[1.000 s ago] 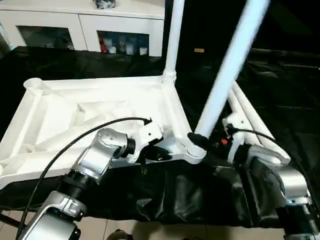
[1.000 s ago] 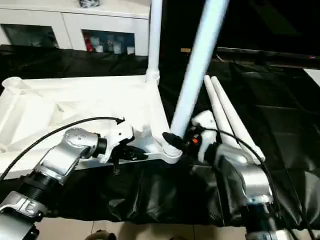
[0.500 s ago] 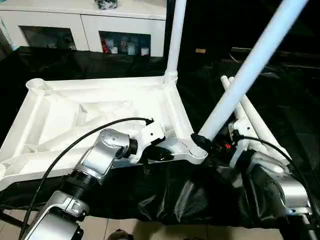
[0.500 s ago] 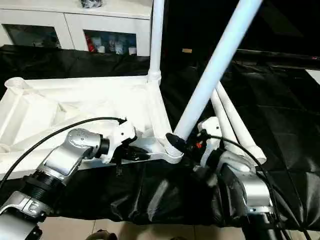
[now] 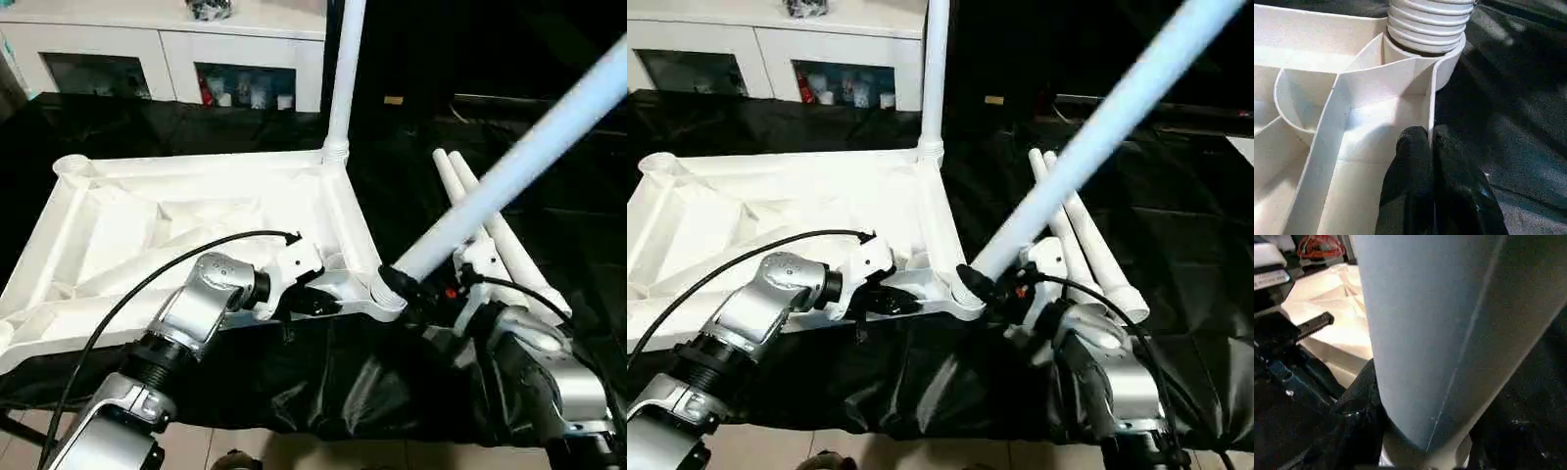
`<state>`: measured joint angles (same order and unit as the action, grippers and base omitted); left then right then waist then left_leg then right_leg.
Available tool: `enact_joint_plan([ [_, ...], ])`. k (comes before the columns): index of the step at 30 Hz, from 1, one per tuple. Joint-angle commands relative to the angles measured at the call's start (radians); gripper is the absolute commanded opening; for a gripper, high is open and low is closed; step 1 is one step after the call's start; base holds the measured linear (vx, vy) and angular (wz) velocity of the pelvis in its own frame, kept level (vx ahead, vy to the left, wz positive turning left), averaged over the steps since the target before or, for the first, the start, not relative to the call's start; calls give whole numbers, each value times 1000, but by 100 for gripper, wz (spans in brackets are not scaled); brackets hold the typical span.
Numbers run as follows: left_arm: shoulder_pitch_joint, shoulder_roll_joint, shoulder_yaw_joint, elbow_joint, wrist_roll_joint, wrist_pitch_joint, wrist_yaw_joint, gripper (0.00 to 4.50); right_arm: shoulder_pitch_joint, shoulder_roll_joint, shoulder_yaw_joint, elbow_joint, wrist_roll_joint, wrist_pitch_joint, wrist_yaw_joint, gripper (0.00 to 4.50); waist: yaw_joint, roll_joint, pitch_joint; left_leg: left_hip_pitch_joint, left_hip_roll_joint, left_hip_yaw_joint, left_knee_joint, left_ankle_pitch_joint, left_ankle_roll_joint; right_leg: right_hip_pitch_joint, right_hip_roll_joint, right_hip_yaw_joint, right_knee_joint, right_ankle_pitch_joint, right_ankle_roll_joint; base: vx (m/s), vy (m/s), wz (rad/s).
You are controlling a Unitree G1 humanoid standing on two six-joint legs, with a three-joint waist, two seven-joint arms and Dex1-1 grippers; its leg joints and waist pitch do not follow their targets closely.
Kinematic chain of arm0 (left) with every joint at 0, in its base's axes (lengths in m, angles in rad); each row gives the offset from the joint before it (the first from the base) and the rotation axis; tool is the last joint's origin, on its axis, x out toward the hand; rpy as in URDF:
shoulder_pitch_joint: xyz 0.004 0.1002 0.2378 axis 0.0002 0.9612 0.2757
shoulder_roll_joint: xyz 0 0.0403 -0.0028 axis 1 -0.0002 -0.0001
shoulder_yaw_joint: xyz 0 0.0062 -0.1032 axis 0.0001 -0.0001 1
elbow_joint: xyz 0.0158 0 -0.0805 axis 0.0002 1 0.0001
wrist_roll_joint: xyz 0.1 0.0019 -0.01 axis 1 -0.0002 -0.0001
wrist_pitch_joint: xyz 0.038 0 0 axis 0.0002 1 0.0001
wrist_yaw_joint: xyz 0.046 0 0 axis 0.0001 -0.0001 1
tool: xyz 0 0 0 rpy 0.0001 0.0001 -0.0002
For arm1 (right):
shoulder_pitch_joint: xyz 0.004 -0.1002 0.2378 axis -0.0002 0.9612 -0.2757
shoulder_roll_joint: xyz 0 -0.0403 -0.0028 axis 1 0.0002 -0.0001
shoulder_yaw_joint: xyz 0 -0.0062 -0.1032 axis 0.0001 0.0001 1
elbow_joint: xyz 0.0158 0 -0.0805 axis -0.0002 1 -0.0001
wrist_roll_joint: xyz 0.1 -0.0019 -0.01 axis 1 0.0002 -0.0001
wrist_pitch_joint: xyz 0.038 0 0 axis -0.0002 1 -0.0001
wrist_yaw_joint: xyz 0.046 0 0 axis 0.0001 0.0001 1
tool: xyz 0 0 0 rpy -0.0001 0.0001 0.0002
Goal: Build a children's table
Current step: Insert table leg to table base
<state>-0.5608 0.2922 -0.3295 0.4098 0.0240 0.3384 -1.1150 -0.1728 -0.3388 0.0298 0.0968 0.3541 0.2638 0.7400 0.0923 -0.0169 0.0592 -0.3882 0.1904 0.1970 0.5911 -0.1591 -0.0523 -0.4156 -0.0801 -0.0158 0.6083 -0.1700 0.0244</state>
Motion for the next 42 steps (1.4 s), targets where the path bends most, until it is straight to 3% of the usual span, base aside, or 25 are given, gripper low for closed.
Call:
enact_joint_plan([
  [1, -35, -5, 38, -9, -30, -11, 23, 0, 23, -29, 48, 26, -49, 53, 20, 191, -1, -2, -62, 24, 31, -23, -81, -373, -12, 31, -49, 21, -93, -405, -161, 0, 0, 0],
  [13, -42, 21, 20, -20, -35, -22, -27, 0, -65, -84, 143, 82, -93, 75, 129, 191, -3, -15, -61, 21, 32, -21, -79, -347, 4, 29, -51, 22, -92, -409, -157, 0, 0, 0],
  [16, -46, 31, 14, -23, -35, -27, -46, 0, -76, -97, 164, 91, -95, 70, 166, 191, -4, -18, -50, 21, 32, -20, -81, -360, 4, 24, -51, 24, -97, -435, -149, 0, 0, 0],
  [17, -50, 38, 9, -24, -38, -35, -66, 0, -79, -106, 177, 94, -99, 64, 197, 191, -4, -17, -51, 21, 32, -21, -82, -363, 3, 25, -51, 24, -96, -444, -145, 0, 0, 0],
  [24, -70, 70, -14, -9, -35, -68, -134, 0, -62, -146, 224, 85, -102, 33, 303, 191, -9, -16, -17, 27, 34, -27, -97, -438, -3, 11, -49, 26, -109, -502, -122, 0, 0, 0],
  [27, -83, 74, -16, 5, -34, -78, -152, 0, -53, -162, 238, 85, -104, 21, 344, 191, -8, -18, -13, 27, 36, -25, -102, -409, 6, 15, -48, 27, -107, -429, -145, 0, 0, 0],
  [29, -99, 78, -22, 23, -33, -93, -181, 0, -50, -178, 255, 87, -113, 2, 392, 191, -8, -13, -3, 29, 37, -24, -103, -424, 7, 10, -48, 29, -109, -430, -154, 0, 0, 0],
  [33, -122, 84, -25, 60, -30, -112, -201, 0, -60, -190, 268, 90, -114, -9, 434, 191, -7, -20, 0, 26, 38, -21, -104, -388, 17, 16, -49, 30, -104, -372, -178, 0, 0, 0],
  [37, -146, 80, -21, 105, -20, -128, -191, 0, -71, -196, 281, 103, -112, -16, 473, 191, -6, -21, 1, 24, 40, -18, -105, -339, 33, 22, -50, 28, -99, -314, -202, 0, 0, 0],
  [42, -151, 74, -1, 113, -29, -120, -169, 0, -101, -156, 265, 155, -133, -43, 437, 191, -11, -18, 8, 26, 42, -20, -113, -376, 21, 21, -55, 27, -107, -384, -205, 0, 0, 0],
])
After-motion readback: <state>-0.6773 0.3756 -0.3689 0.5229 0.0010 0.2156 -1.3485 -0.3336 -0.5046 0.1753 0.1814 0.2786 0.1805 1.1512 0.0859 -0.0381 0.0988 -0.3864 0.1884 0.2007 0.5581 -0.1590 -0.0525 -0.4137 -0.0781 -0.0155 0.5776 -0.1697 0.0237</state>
